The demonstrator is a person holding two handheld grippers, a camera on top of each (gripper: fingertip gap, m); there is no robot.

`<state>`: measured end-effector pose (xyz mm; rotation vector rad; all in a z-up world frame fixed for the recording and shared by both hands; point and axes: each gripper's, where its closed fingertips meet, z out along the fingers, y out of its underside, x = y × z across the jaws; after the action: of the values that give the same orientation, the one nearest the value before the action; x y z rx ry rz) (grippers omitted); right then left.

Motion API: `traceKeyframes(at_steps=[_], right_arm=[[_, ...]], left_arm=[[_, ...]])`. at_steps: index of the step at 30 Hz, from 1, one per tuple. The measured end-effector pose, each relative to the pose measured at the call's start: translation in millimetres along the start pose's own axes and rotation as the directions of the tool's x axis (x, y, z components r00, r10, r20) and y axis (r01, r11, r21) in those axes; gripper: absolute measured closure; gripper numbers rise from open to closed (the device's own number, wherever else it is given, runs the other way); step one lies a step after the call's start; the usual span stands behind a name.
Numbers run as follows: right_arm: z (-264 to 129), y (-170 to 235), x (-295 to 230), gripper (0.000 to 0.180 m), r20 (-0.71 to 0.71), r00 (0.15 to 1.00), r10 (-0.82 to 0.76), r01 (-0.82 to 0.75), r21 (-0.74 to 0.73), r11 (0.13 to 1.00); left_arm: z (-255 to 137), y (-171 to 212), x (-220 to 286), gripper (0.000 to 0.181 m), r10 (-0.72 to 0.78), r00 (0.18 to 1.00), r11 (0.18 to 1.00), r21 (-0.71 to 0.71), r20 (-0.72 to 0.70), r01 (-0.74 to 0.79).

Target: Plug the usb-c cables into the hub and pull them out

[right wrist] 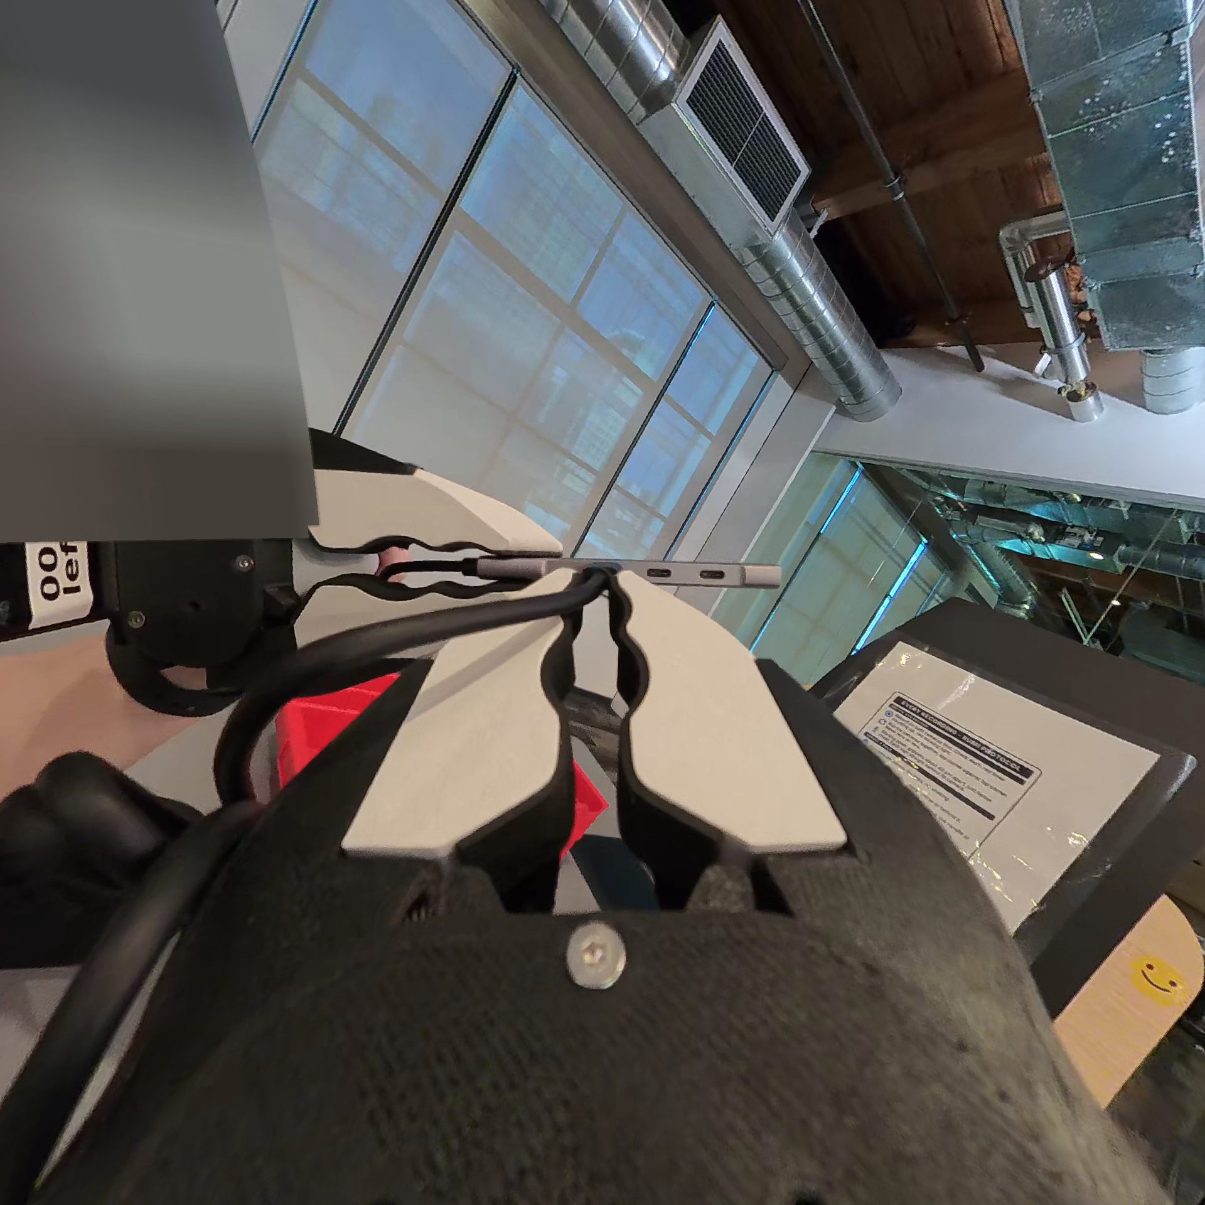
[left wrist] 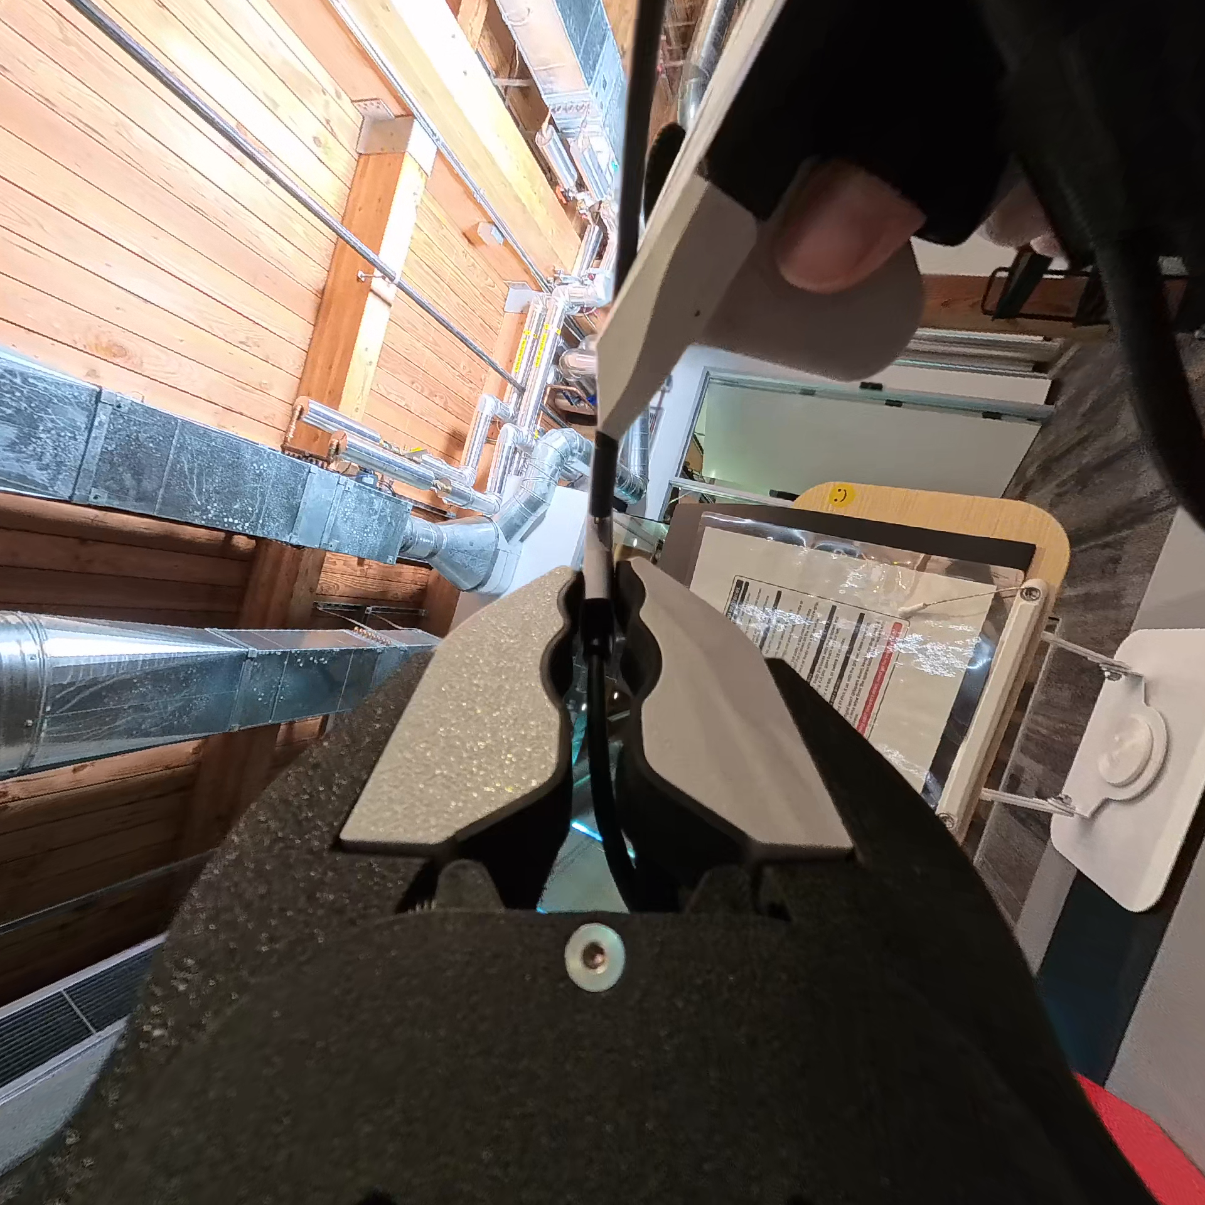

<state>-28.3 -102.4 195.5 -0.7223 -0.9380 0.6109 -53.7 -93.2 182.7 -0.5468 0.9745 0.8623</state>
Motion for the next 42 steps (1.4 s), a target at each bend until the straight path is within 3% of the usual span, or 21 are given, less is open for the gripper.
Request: traceKeyframes(at_steps=[6,8,25,42], right_arm=[[1.7,8.4,5.0,0.172,-0.026,0.999,0.029,-0.03,-0.041,0.999],[2.6,11.9,9.1,0.163,-0.05,0.997,0.05,-0.053,-0.049,0.997],[2.6,14.2,5.9,0.164,-0.009,0.997,0.079,-0.079,-0.05,0.996],[1.4,7.2,-7.3,0.166,0.077,0.995,0.056,-0.054,-0.027,0.998]], left_arm=[[4.6,5.2,7.5,0.172,-0.018,0.999,0.999,-0.039,-0.036,0.017],[5.3,5.5,10.3,0.172,-0.029,0.998,0.999,-0.035,-0.051,0.027],[6.2,3.4,13.7,0.172,-0.03,0.998,0.999,-0.029,-0.064,0.028],[-9.1,-22.6,6.8,0.172,0.006,0.999,0.991,0.135,-0.042,-0.001]])
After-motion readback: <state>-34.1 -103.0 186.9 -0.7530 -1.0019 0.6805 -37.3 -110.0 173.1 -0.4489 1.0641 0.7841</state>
